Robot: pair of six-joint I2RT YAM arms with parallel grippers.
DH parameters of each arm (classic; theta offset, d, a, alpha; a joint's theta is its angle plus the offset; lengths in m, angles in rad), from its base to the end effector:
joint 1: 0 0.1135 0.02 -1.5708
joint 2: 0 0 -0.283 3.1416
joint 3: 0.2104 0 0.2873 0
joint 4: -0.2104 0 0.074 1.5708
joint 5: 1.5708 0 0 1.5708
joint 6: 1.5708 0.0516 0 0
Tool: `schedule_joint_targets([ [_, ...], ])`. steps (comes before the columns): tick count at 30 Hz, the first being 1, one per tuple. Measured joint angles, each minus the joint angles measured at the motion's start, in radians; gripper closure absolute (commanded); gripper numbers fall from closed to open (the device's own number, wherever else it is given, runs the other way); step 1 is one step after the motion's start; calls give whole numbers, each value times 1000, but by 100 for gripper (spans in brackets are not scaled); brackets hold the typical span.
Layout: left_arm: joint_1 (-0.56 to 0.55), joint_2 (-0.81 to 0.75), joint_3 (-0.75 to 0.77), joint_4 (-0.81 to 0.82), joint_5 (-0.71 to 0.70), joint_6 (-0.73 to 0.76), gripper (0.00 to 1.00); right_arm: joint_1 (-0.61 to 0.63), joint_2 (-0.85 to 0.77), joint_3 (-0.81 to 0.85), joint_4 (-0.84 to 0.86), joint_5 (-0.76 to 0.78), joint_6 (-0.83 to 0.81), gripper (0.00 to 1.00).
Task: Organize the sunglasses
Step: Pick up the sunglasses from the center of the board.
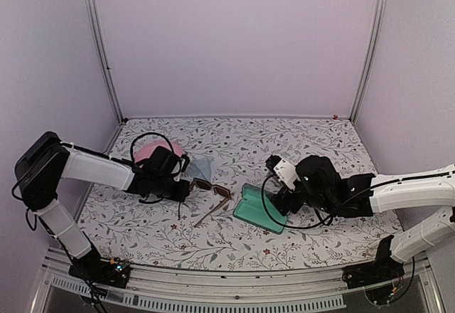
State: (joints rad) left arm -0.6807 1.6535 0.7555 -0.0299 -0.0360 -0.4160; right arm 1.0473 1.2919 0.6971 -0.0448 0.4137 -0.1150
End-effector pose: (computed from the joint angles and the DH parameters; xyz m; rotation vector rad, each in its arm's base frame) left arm 0.2659 -0.2130 0.1127 0.3208 2.5252 -0.4028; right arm 0.1708 0.2544 0.2055 -0.9854 1.9110 0.0820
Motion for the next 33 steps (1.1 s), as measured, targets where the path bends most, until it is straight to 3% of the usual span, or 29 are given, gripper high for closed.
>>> schedule_joint_targets([
  [7,0,-28,57,-109,41,43,100,21,39,82,5,-39,-16,7],
  [23,-2,-59,113,-291,321,122,100,274,323,378,-86,-122,-234,8],
  [27,-10,-66,121,-304,356,129,100,304,389,426,-139,-126,-268,13],
  [33,-26,-66,130,-308,389,133,100,322,453,472,-206,-119,-299,32],
])
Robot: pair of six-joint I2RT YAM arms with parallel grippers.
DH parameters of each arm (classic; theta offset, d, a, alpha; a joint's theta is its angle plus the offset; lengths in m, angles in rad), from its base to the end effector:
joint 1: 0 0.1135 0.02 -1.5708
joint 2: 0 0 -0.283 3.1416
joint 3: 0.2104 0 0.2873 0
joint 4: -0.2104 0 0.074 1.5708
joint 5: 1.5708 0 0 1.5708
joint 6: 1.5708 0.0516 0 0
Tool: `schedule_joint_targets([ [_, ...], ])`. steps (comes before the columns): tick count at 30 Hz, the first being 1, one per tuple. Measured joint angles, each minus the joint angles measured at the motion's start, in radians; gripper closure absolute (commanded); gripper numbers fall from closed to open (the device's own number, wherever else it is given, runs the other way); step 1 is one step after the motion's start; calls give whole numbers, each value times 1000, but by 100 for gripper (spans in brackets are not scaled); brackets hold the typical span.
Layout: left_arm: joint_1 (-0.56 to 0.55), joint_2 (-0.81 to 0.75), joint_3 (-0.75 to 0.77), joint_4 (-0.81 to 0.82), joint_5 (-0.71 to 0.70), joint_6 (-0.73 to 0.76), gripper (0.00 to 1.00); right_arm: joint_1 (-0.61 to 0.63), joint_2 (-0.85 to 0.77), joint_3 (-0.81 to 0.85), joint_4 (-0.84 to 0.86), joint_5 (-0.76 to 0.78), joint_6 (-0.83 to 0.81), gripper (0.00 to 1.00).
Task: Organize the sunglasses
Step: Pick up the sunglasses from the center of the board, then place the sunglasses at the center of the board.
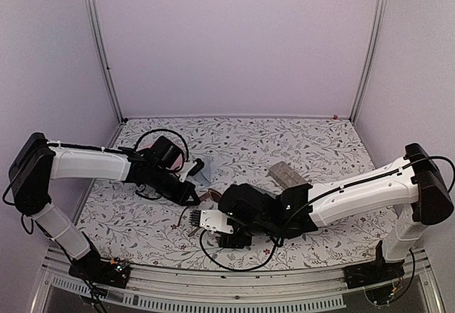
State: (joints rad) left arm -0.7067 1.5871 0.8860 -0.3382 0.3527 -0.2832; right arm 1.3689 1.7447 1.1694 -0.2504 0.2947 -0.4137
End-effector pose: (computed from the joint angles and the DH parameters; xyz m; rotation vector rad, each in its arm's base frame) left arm 0.2470 -0.2344 0.1555 0.7041 2.6446 -0.7821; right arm 0.0991 0.4094 0.1990 -1.7422 1.5826 0.1123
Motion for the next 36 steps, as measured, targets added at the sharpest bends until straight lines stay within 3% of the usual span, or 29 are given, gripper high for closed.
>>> schedule_joint_targets([
  [4,-7,0,3,-6,7,3,100,6,13,5,-22,29,-11,40],
  [13,-19,16,9,-19,14,7,100,19,31,6,-42,95,-35,48],
  [22,-22,30,9,-26,-45,7,100,19,29,5,-35,103,-24,14],
  [36,-2,-51,-92,-22,-384,-87,100,10,-69,-84,29,51,35,11],
])
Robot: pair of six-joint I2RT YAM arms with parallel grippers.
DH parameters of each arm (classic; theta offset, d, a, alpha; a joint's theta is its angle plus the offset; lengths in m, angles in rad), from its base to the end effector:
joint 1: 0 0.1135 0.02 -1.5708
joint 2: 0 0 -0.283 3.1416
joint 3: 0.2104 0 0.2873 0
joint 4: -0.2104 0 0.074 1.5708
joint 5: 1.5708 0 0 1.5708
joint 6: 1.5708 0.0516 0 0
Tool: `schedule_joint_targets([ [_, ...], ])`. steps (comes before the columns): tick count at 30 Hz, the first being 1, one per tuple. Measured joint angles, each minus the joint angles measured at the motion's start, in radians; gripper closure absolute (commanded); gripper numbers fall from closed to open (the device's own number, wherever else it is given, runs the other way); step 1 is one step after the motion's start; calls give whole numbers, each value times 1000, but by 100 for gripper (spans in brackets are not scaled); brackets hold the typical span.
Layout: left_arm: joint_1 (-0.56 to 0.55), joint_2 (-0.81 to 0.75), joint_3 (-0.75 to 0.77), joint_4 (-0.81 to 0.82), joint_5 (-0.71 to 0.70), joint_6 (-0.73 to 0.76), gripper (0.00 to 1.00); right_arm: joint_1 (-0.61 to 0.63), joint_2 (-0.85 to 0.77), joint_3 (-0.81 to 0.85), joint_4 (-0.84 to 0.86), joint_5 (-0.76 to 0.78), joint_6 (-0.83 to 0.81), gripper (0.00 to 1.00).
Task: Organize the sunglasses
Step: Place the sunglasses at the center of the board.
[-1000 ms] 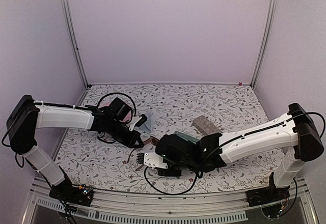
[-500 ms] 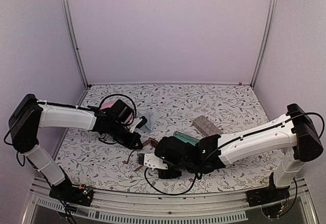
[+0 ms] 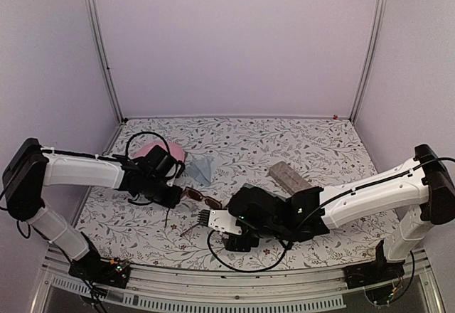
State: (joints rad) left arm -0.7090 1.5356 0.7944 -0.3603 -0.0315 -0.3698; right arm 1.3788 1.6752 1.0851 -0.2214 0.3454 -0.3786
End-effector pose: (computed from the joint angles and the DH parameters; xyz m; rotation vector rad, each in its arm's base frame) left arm 0.2398 -0.2036 0.1389 0.4470 2.6706 -0.2959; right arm 0.0936 0.3900 0.1996 -1.6817 1.6035 0.0887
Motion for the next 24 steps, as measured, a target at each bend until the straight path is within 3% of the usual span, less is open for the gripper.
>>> schedule_joint_targets([
  [7,1,-99,-64,-34,-177,-59,98,-15,-21,-29,23,5,28,11],
  [15,7,-143,-122,-41,-247,-92,89,-26,-54,-58,43,21,47,11],
  [24,23,-154,-140,-40,-254,-101,54,-32,-105,-67,50,34,77,8],
])
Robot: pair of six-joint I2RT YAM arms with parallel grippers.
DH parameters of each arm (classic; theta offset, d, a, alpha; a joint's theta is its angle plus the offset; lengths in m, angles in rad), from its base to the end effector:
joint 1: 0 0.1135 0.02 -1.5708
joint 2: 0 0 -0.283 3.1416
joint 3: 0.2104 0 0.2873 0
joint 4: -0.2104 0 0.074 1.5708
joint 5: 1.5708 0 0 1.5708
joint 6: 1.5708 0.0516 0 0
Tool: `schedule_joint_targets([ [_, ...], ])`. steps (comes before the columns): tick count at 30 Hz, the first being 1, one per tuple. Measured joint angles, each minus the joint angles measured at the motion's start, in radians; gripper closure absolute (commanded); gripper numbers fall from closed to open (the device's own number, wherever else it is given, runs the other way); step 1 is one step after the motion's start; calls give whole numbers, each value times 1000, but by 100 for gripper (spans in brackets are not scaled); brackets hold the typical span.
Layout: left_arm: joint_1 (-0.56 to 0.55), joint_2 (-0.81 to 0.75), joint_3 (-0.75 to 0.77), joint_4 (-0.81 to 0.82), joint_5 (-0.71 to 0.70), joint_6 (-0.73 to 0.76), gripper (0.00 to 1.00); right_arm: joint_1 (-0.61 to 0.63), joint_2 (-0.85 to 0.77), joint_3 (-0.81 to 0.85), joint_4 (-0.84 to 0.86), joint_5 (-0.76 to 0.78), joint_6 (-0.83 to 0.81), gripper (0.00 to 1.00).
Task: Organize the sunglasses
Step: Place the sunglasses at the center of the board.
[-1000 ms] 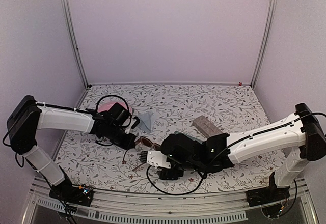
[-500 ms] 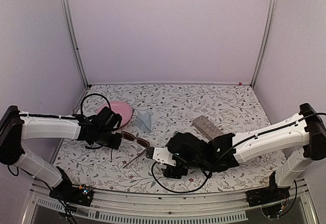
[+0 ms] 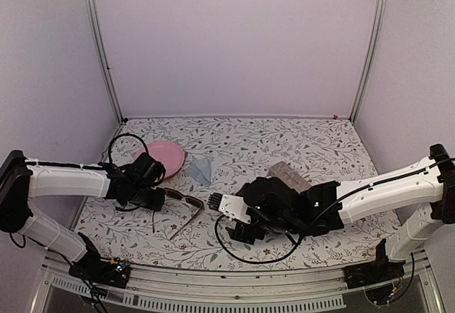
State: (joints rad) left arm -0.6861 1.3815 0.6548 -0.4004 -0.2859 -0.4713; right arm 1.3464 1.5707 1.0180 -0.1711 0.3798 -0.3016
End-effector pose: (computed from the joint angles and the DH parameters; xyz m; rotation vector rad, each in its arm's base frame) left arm 0.2178 -0.1596 0.1381 0.1961 2.6116 -0.0075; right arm 0.1036 0.3681 0.2193 -1.5039 1.6552 0.1300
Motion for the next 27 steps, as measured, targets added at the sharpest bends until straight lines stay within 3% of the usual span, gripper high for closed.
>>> schedule_joint_targets([
  [7,10,-56,7,-6,-3,17,32,-40,-47,-15,5,5,64,1],
  [13,23,-97,67,29,28,54,27,-100,-81,-25,21,13,141,1],
  [20,41,-10,168,122,92,111,28,-175,-135,-55,23,20,257,1],
  [27,61,196,277,188,167,150,42,-206,-172,-113,34,43,354,1],
])
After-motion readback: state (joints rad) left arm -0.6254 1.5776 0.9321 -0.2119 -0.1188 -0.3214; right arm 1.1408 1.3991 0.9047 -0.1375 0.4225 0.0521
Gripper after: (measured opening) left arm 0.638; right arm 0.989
